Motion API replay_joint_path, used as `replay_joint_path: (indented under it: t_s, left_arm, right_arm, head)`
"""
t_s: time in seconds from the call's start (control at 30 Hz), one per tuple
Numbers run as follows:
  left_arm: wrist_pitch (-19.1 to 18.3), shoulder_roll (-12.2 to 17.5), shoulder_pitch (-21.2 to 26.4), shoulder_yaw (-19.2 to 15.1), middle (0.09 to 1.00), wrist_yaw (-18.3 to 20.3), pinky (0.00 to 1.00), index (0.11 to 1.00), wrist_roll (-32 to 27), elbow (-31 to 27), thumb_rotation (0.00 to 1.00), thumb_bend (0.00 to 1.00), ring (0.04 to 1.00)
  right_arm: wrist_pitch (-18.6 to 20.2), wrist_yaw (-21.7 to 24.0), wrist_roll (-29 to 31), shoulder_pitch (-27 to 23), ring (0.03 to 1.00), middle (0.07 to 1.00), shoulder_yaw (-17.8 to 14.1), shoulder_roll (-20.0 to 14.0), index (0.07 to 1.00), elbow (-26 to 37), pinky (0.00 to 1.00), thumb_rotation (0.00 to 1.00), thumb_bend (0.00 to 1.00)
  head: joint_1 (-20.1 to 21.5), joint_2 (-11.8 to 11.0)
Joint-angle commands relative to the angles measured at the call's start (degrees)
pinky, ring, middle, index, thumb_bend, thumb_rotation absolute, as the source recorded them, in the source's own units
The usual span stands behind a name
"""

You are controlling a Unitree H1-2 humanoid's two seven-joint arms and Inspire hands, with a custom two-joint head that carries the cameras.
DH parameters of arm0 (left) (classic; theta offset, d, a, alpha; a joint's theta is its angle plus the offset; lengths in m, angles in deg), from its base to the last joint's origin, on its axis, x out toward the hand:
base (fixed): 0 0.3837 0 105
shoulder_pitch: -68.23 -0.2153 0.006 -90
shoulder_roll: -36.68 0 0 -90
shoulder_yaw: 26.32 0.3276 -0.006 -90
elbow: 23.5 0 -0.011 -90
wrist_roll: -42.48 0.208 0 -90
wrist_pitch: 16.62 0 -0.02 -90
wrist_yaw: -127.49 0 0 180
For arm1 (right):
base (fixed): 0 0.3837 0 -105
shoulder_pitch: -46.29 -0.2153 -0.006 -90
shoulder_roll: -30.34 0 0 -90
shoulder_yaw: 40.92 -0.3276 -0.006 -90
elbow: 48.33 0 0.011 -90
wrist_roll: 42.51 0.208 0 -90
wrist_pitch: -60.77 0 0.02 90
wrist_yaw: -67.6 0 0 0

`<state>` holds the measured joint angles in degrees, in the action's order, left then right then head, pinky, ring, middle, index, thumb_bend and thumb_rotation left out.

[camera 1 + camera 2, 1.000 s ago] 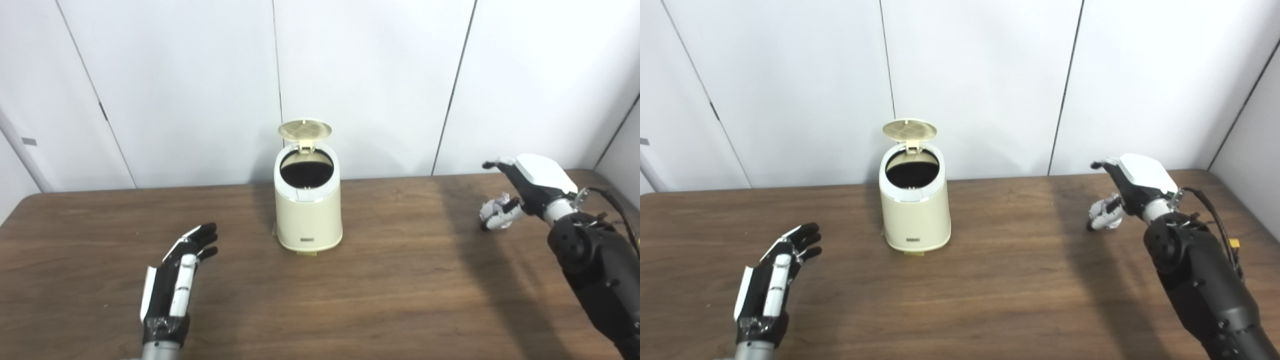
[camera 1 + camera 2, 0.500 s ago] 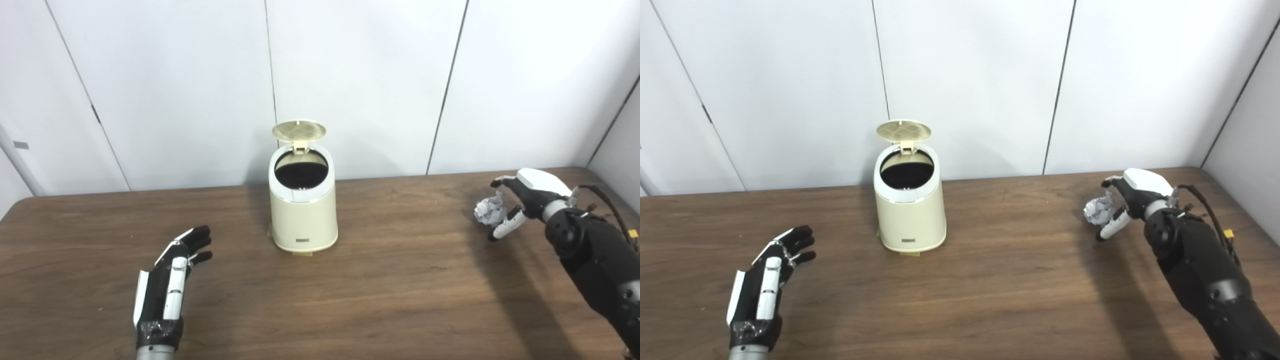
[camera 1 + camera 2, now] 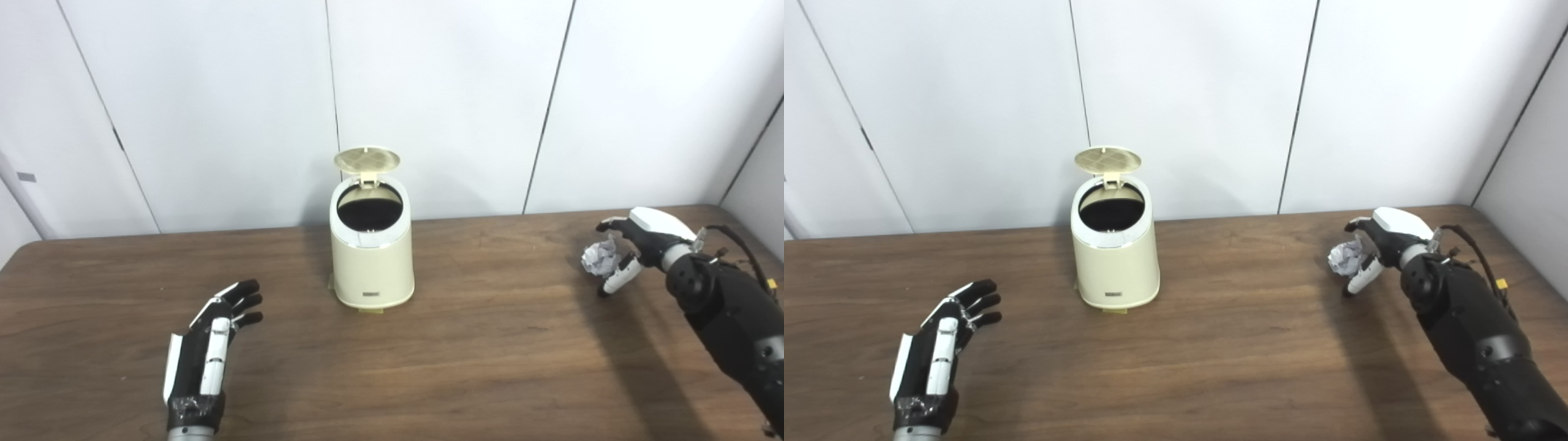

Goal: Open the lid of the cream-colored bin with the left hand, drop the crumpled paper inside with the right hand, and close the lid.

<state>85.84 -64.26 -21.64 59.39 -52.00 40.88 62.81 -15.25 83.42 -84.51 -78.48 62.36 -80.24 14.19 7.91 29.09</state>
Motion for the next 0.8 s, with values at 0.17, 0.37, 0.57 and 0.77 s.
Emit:
replay_joint_path:
  t_s: [0.17,0.37,0.57,0.77]
  left_arm:
    - [1.94,-0.31,0.79,0.14,0.792,-0.62,0.69,0.774,0.88,-1.2,0.91,0.42,0.774]
    - [2.23,-0.19,0.8,0.38,0.795,-0.89,0.69,0.776,2.38,-1.16,0.94,0.42,0.776]
    - [1.6,-0.95,0.64,0.2,0.792,-0.86,0.7,0.776,0.94,-1.59,0.9,0.41,0.775]
    - [1.58,-1.31,0.34,0.21,0.791,-0.61,0.7,0.777,0.55,-2.5,0.9,0.4,0.774]
  right_arm:
    - [-2.82,-2.12,0.03,-4.72,0.808,0.892,0.87,-2.4,0.841,-1.29,0.62,0.18,0.87]
    - [-3.27,-1.59,0.4,-6.34,0.821,0.89,1.76,-2.23,0.828,-3.58,0.65,0.12,0.86]
    - [-2.06,0.4,0.06,-7.62,0.806,0.89,3.11,-2.23,0.832,-3.2,0.64,0.13,0.85]
    - [-3.57,-0.62,0.71,-8.63,0.809,0.877,3.5,-2.42,0.807,-6.3,0.67,0.09,0.84]
  head:
    - [-0.23,0.09]
    - [-0.39,0.03]
    - [-0.5,0.22]
    - [-0.37,0.39]
